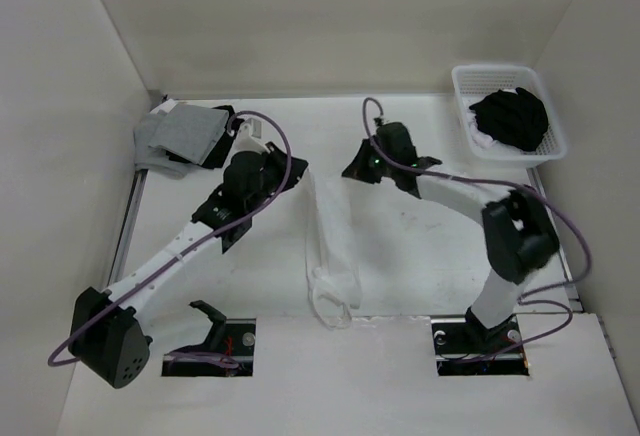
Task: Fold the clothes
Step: Flatten the tank top out
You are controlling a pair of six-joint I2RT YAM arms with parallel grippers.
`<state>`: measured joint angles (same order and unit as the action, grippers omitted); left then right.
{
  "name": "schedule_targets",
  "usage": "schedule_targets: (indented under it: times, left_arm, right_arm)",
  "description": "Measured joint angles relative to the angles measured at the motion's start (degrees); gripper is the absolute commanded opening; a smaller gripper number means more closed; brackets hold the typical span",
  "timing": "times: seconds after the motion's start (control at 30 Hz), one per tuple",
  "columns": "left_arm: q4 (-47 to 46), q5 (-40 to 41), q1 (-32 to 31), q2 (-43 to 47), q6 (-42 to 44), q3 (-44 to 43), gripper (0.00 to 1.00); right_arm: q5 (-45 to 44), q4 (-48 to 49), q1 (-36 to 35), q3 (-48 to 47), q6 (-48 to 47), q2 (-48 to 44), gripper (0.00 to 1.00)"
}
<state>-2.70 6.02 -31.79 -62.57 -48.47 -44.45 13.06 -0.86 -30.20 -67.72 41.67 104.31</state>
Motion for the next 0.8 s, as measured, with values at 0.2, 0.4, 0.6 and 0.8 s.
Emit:
schedule_targets:
  times: [0.2,0.4,0.6,0.8]
  left_arm:
    - [-4.1,-0.8,1.4,0.5,0.3,-8.9,0.0]
    - [-4.4,-0.8,7.8,11.3,0.6,-9.3,0.0]
    - [-3.7,-2.2,8.7,22.3,0.9,-9.2,0.0]
    - [-3.5,-2.9,8.9,27.3,2.0,-9.1,0.01]
  right_arm:
    - [-7.1,-1.4,2.3,-0.7,-3.4,-26.1,0.02]
    - [-14.3,-4.7,-3.0,-1.7,-6.4,-39.5,0.02]
    - [-25.9,-14.3,-16.8,0.0,-8.9,-49.5,0.02]
    - [-38.3,-18.3,-30.6,-1.3,-10.8,-56.7,0.03]
